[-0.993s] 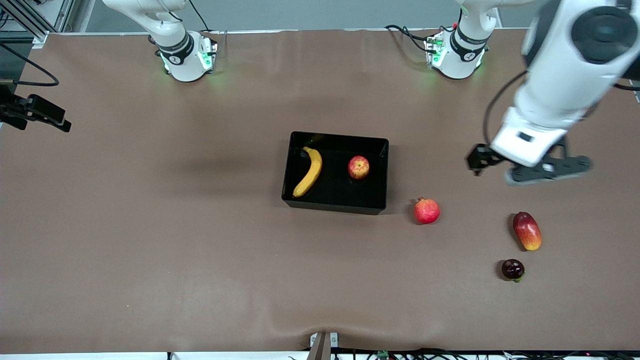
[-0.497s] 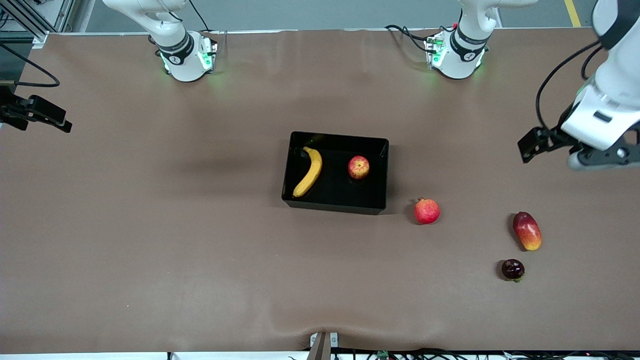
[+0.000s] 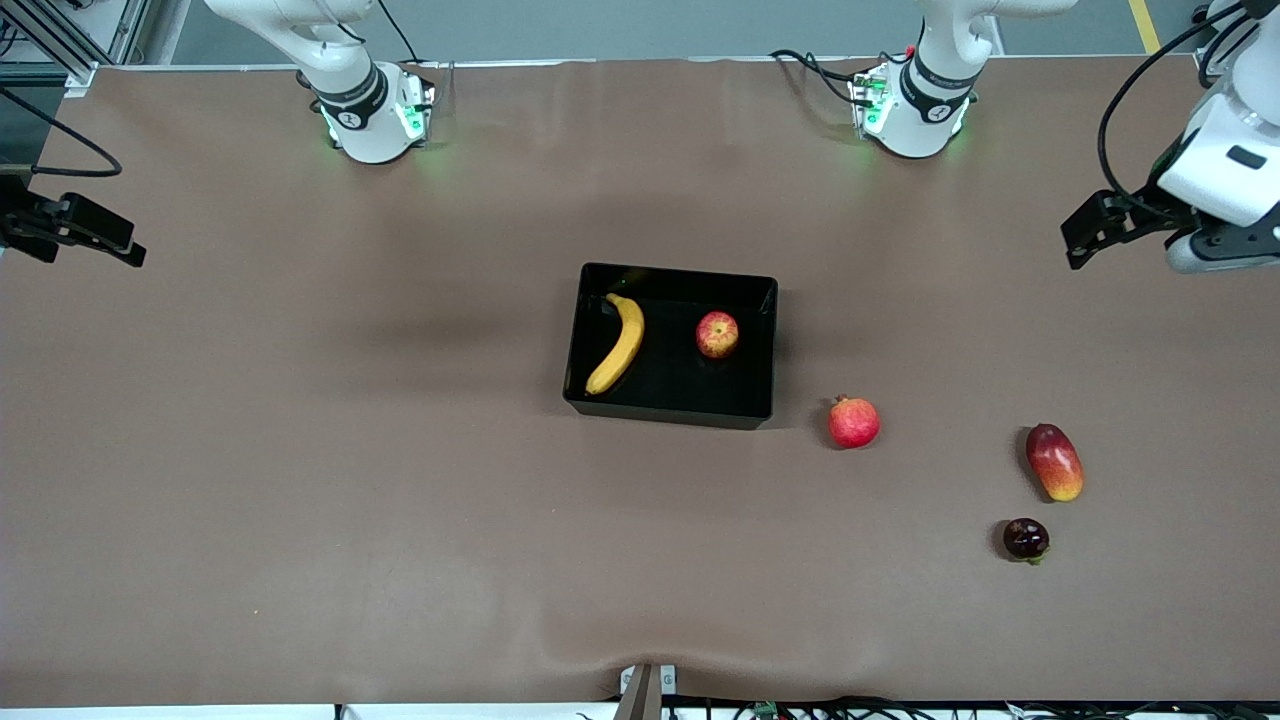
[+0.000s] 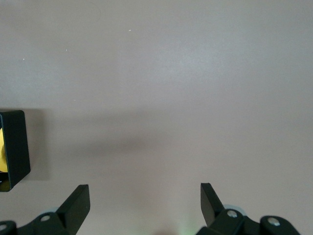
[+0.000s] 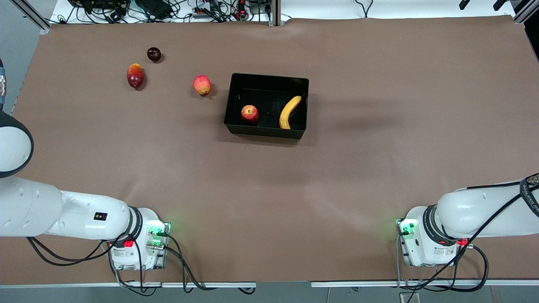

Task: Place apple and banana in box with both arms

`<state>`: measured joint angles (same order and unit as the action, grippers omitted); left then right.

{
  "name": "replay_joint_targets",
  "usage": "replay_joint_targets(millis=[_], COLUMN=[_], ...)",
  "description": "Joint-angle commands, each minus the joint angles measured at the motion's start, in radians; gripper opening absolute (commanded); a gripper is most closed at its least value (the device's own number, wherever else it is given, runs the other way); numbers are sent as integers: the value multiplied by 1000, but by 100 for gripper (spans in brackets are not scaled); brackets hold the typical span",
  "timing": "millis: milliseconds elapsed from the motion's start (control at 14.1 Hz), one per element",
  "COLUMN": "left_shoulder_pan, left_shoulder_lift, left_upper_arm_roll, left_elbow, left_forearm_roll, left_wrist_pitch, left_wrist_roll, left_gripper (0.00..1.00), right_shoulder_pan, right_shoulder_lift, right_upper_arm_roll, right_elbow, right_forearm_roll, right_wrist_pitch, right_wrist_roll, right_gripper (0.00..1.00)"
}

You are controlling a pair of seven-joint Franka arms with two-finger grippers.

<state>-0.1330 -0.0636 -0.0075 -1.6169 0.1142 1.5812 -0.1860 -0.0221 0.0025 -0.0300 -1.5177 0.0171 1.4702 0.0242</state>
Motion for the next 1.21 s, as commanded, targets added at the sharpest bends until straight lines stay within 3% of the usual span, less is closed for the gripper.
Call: replay_joint_targets(millis=[0,426,1135], left_shoulder_pan=[1,-7,-8], left_shoulder_lift=[-27,-16,-4], left_upper_arm_roll=[9,7,7], left_elbow=[2,42,43], left_forearm_roll=[-22,-21,-22], left_wrist_pitch=[-24,-101,-118], left_wrist_roll=[23,19,23], left_gripper=[100,100,100], right_shoulder_pan=[-4,-2,-1], right_shoulder_lift=[-1,-1,1], right_upper_arm_roll=[5,5,5], right_elbow=[4,4,4], right_forearm_roll=[6,6,7], right_wrist_pitch=[-2,-2,-2], right_wrist_roll=[11,11,11], right_gripper=[100,100,100])
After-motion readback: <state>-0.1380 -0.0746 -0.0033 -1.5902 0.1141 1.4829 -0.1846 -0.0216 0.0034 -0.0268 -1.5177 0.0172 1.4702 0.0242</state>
